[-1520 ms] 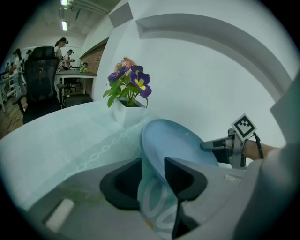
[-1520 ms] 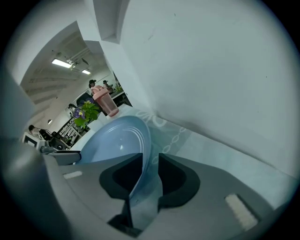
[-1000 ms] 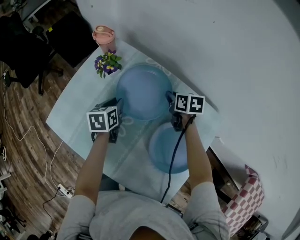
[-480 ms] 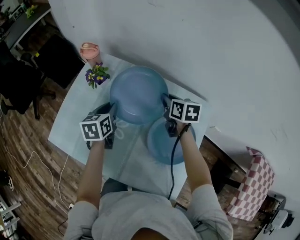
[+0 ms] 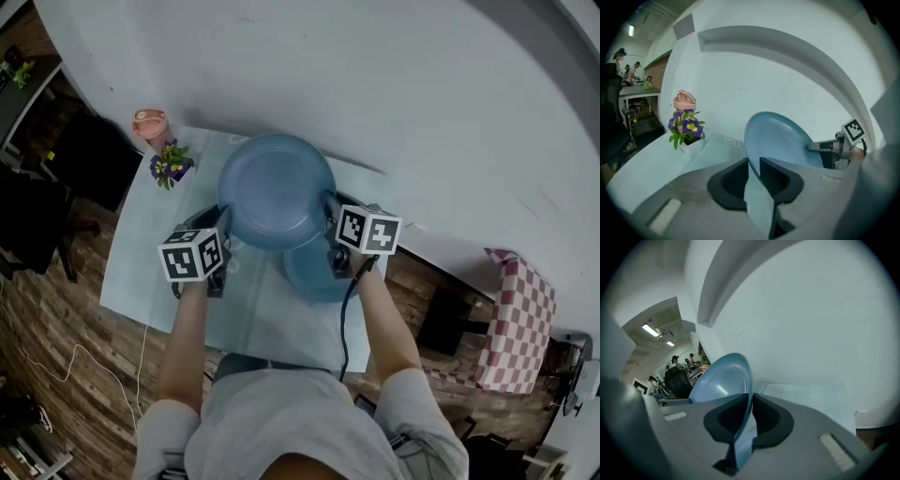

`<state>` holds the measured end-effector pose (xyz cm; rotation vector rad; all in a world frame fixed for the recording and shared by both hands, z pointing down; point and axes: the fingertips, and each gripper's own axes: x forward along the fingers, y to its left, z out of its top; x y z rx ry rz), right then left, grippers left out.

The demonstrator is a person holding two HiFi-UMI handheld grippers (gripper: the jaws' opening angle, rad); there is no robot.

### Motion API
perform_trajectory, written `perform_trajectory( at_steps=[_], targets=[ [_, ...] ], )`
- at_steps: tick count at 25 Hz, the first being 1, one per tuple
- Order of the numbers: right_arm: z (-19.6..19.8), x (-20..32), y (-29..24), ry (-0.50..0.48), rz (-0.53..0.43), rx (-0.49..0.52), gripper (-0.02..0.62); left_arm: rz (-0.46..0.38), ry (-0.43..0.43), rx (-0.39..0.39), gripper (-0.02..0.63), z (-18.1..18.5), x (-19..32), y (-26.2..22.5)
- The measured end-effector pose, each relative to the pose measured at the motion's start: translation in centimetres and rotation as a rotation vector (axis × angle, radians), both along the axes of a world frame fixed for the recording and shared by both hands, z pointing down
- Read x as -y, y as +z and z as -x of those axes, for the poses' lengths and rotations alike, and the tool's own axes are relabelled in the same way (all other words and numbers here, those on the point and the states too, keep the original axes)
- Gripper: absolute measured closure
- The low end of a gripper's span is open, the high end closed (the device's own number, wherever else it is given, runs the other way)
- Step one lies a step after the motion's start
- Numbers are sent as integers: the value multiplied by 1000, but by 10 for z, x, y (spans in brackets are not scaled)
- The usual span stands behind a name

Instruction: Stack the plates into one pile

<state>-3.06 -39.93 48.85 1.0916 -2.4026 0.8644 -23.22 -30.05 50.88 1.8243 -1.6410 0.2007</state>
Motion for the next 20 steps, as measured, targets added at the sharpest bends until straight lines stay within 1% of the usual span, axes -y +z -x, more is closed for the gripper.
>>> perform_trajectory(
  at_steps=[4, 9, 20],
  targets=[
    [-28, -12, -7, 73, -18, -1, 565, -9, 71, -17, 526, -21, 2, -5],
    [-68, -30, -6, 174, -11, 6, 565, -10, 173, -30, 528, -53, 7, -7],
    [-145, -73, 6, 364, 13, -12, 561, 23, 381, -21, 528, -123, 8, 4]
  ],
)
